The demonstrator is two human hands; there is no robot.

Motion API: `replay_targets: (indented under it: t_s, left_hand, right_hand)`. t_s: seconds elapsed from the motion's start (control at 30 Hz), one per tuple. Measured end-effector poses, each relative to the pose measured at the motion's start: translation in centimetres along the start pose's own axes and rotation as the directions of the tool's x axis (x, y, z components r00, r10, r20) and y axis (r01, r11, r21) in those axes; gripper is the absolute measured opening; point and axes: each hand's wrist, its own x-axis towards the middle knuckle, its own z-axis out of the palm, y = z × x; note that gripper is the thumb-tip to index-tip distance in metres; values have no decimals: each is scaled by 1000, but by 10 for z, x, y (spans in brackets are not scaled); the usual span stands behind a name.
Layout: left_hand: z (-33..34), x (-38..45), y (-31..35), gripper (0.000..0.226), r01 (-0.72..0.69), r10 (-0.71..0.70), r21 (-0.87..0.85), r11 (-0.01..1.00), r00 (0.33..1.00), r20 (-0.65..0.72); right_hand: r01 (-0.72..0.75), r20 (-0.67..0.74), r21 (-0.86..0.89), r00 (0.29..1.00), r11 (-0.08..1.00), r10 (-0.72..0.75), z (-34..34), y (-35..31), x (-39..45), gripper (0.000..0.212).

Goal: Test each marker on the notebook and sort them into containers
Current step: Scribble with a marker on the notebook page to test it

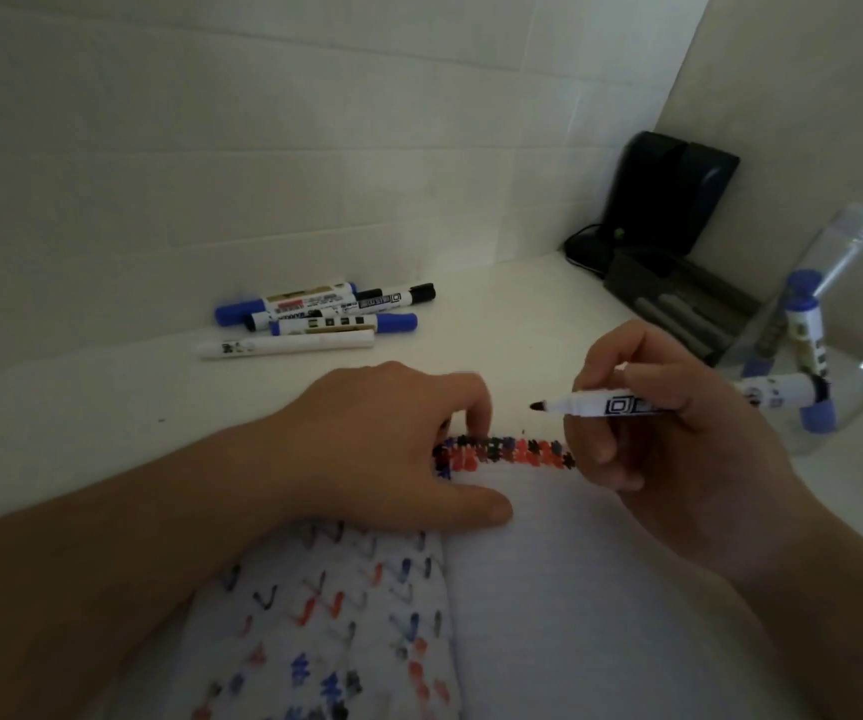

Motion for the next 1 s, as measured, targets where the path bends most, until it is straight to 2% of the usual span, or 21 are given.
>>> replay_targets:
  t_s: [0.07, 0.17, 0.23, 0.3, 0.67, 0.83, 1.0]
  left_hand:
    - [1, 2, 1, 55, 13, -14, 36, 999, 1000, 27]
    - [6, 7, 3, 62, 30, -33, 71, 997, 999, 30]
    - [7, 8, 3, 62, 48, -51, 64, 997, 998, 40]
    - [5, 9, 3, 62, 58, -61, 56, 997, 996, 63]
    - [4, 13, 4, 62, 67, -72, 58, 996, 993, 91]
    - [4, 12, 3, 63, 68, -72, 48, 997, 994, 87]
    - [4, 12, 2, 64, 59, -63, 50, 997, 995, 80]
  right_hand:
    - [-33, 28, -64, 999, 997, 35, 1, 0, -1, 14]
    - [-87, -2, -354, 996, 931, 92, 9, 1, -5, 11]
    - [-79, -66, -533, 996, 842, 51, 13, 5, -3, 20]
    - [-70, -122, -602, 993, 795, -4, 17, 8, -1, 22]
    - [-229, -277, -586, 958, 777, 73, 27, 13, 2, 25]
    - [-242, -282, -583, 956, 776, 87, 27, 15, 3, 24]
    - [-221, -284, -652, 958, 725, 37, 30, 17, 4, 22]
